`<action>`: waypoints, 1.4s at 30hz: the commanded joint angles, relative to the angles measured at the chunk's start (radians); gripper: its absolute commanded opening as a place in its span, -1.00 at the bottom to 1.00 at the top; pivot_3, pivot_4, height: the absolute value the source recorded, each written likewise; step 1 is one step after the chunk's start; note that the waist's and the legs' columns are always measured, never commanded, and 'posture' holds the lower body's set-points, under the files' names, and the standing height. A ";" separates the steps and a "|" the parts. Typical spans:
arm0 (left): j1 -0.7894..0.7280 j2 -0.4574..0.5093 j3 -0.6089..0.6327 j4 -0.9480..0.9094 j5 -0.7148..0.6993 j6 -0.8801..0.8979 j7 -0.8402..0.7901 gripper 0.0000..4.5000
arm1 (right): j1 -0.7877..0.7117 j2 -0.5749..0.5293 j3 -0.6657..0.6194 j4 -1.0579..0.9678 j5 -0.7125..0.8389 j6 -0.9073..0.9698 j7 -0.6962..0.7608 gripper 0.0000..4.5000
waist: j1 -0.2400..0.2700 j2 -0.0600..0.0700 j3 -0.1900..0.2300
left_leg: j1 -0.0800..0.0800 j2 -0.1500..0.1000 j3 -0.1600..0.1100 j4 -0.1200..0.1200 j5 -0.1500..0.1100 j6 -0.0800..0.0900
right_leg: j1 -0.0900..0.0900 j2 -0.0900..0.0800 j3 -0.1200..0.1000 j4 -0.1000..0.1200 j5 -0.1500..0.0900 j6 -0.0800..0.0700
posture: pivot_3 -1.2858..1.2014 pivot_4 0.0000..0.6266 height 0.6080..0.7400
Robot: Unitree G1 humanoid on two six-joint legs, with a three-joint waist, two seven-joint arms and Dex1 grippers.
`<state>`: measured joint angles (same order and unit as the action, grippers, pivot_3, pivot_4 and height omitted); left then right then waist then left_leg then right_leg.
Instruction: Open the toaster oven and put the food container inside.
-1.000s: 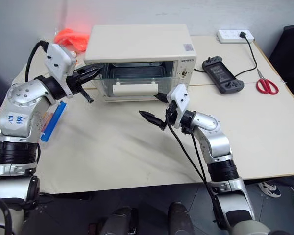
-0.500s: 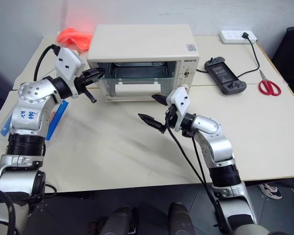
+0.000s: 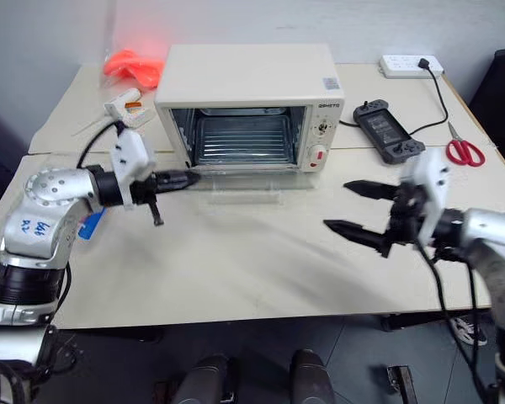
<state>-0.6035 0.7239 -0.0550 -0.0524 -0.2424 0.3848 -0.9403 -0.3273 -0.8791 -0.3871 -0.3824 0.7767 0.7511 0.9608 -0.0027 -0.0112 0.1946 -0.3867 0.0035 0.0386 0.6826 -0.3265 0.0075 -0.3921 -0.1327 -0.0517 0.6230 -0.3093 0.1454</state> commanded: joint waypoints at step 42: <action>-0.008 -0.588 1.063 -0.821 0.286 1.230 1.051 0.99 | -0.424 0.097 0.284 0.366 -0.135 -0.157 0.143 1.00 | 0.014 -0.002 0.001 | -0.002 -0.001 -0.002 0.001 0.000 -0.002 | -0.001 0.000 -0.001 -0.001 0.000 0.000 | 0.03 -0.52 1.00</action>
<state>-0.5875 0.1338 0.9931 -0.8862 0.0239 1.6233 0.1012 -0.7325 -0.7771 -0.0840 0.0105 0.6349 0.5986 1.0979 0.0113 -0.0135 0.1953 -0.3891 0.0025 0.0364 0.6837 -0.3267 0.0057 -0.3928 -0.1330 -0.0524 0.6219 -0.3089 0.1459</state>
